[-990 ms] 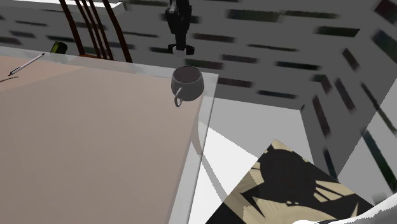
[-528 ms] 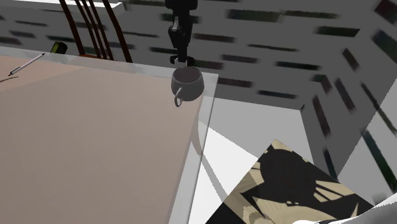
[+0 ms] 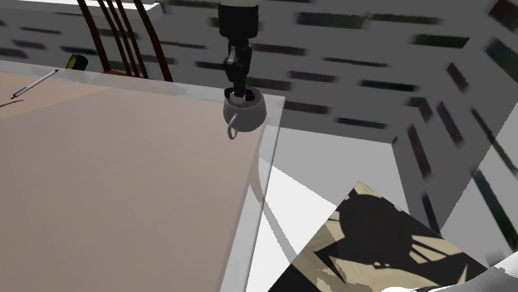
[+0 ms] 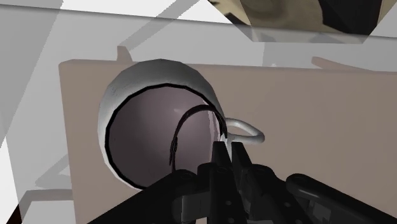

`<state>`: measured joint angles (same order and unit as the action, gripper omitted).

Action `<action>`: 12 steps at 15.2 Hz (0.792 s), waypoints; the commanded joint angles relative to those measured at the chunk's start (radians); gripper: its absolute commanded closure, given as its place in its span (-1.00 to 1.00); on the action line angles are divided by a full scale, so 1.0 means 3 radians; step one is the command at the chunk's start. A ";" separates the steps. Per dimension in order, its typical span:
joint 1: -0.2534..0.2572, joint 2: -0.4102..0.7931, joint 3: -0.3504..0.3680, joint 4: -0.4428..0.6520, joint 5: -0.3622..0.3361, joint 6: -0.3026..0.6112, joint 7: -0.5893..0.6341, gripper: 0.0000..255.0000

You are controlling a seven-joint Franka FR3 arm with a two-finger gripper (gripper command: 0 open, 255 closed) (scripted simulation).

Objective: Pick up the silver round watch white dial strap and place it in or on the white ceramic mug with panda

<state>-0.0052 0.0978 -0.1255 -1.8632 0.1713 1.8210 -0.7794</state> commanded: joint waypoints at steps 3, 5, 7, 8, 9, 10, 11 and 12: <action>0.0000 0.0013 0.0000 -0.0025 0.0003 0.0040 -0.0008 1.00; 0.0000 0.0013 0.0000 -0.0025 0.0003 0.0040 -0.0008 1.00; 0.0000 0.0013 0.0000 -0.0025 0.0003 0.0040 -0.0008 1.00; 0.0000 0.0014 0.0000 -0.0025 0.0003 0.0040 -0.0008 -1.00; 0.0000 0.0014 0.0000 -0.0025 0.0003 0.0040 -0.0008 -1.00; 0.0000 0.0013 0.0000 -0.0025 0.0003 0.0039 -0.0008 -1.00; 0.0000 0.0013 0.0000 -0.0025 0.0003 0.0039 -0.0008 -1.00; 0.0000 0.0013 0.0000 -0.0025 0.0003 0.0039 -0.0008 -1.00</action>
<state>-0.0053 0.1019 -0.1254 -1.8707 0.1723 1.8329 -0.7817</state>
